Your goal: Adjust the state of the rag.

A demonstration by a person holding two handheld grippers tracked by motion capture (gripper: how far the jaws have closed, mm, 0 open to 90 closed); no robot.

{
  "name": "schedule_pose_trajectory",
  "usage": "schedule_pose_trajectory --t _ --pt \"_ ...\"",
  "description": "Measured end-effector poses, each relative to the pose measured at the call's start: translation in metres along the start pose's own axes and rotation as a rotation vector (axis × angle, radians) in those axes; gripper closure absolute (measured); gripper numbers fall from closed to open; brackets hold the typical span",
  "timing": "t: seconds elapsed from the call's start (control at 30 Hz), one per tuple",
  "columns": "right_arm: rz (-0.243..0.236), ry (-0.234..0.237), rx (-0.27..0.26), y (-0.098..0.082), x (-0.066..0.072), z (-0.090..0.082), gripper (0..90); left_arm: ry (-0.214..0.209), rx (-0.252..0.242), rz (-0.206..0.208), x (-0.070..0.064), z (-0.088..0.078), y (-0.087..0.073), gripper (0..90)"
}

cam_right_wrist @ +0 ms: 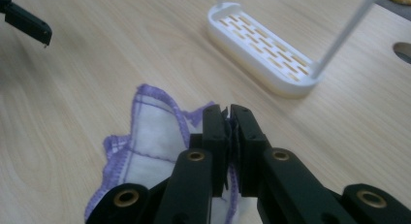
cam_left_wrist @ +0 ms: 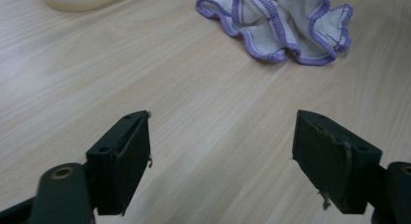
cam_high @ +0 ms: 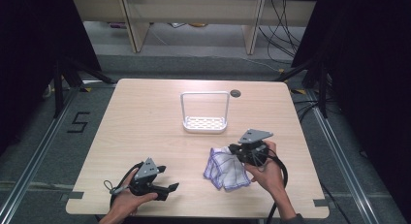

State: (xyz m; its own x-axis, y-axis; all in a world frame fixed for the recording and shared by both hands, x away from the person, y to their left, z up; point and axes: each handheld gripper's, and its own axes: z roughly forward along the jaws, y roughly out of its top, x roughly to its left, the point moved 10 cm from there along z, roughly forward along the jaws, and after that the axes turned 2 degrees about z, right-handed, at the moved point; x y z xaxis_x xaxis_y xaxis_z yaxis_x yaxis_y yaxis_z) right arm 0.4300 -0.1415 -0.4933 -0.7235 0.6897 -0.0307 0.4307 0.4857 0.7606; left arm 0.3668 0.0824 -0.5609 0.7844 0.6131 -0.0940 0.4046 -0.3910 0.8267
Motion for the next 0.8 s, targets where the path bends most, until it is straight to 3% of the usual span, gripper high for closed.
schedule_pose_trajectory --t 0.1,0.23,0.3,0.43,0.5,0.57,0.6,0.7,0.77,0.8 --pt "0.062 0.005 -0.023 -0.007 -0.011 -0.010 85.9 -0.050 -0.001 0.021 -0.012 0.010 0.008 27.6" --pt "0.060 -0.008 -0.027 -0.011 -0.018 -0.013 85.9 -0.109 0.000 0.054 -0.029 0.028 0.020 30.7" --pt "0.077 -0.012 -0.024 -0.014 -0.020 -0.015 85.9 -0.111 0.004 0.103 -0.031 0.036 0.026 30.8" --pt "0.088 -0.019 -0.021 -0.026 -0.029 -0.021 85.9 -0.106 -0.009 0.056 -0.019 0.046 0.042 32.3" --pt "0.129 -0.029 -0.014 -0.039 -0.034 -0.024 85.9 -0.099 -0.021 0.024 -0.013 0.052 0.049 34.9" --pt "0.137 -0.027 -0.009 -0.043 -0.036 -0.026 85.9 -0.125 -0.016 -0.013 -0.011 0.057 0.054 35.5" --pt "0.164 -0.027 0.002 -0.048 -0.035 -0.028 85.9 -0.124 -0.021 -0.017 -0.010 0.060 0.056 35.6" --pt "0.160 -0.040 0.013 -0.068 -0.041 -0.032 85.9 -0.123 -0.011 -0.017 -0.009 0.065 0.056 35.6" --pt "0.159 -0.039 0.014 -0.072 -0.041 -0.032 85.9 -0.129 0.008 -0.004 -0.010 0.065 0.054 35.6" --pt "0.183 -0.032 0.029 -0.079 -0.037 -0.032 85.9 -0.128 0.004 0.004 -0.009 0.066 0.054 35.5"
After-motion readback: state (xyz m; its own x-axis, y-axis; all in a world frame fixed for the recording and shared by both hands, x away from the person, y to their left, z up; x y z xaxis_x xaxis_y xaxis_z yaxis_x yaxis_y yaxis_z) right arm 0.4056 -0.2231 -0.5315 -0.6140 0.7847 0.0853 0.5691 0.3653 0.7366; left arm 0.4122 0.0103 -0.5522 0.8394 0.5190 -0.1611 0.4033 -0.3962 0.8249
